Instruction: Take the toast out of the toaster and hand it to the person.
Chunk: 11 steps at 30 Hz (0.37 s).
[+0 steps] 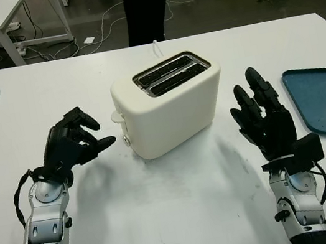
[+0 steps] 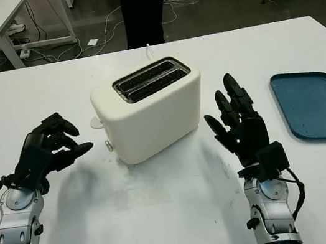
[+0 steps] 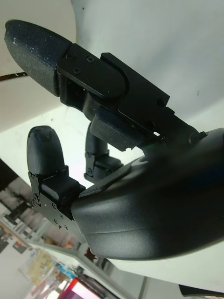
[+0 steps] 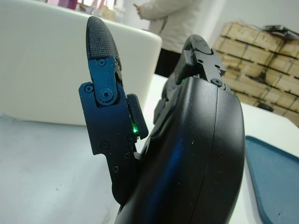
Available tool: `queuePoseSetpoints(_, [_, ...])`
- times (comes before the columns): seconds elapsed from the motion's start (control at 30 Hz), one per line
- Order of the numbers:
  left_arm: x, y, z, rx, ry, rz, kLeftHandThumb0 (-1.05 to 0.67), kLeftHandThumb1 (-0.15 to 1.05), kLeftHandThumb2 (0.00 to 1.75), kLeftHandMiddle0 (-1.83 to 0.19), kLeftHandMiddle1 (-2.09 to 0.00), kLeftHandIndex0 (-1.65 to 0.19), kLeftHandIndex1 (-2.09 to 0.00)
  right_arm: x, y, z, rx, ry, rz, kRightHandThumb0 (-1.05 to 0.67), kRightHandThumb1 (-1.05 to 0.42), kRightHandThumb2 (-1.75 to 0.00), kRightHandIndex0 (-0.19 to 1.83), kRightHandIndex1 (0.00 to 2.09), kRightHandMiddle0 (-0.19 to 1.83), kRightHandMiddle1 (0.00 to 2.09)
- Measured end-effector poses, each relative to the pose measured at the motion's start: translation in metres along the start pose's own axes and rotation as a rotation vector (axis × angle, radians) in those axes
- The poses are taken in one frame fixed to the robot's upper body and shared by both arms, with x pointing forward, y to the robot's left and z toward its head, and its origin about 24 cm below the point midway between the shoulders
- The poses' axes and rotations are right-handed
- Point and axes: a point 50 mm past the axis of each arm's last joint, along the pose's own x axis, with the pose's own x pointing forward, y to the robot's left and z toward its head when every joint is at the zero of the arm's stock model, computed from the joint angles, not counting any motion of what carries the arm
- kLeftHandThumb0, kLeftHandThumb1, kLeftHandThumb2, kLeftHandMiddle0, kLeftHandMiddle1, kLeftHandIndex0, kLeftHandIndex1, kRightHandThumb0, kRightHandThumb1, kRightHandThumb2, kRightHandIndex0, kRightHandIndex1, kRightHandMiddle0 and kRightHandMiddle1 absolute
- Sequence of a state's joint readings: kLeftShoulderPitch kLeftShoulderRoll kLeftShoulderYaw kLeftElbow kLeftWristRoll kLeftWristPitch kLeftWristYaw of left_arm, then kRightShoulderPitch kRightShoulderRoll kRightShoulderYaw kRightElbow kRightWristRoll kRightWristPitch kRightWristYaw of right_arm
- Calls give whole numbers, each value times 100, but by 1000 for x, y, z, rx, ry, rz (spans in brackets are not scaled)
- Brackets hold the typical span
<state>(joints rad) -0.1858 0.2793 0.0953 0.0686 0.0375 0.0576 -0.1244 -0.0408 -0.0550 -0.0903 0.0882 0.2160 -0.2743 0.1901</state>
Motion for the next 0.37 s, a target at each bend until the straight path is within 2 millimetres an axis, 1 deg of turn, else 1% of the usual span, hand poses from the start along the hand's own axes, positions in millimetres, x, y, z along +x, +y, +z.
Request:
queuePoseSetpoints(0.2, [0, -1, -2, 23, 21, 8, -105, 79, 5, -49, -175, -44, -175, 0, 1, -1, 3, 6, 0, -67, -92, -16, 14, 0, 14, 0])
queuePoseSetpoints(0.37, [0, -1, -4, 7, 25, 19, -105, 77, 2, -51, -175, -48, -175, 0, 1, -1, 4, 6, 2, -65, -92, -16, 14, 0, 14, 0])
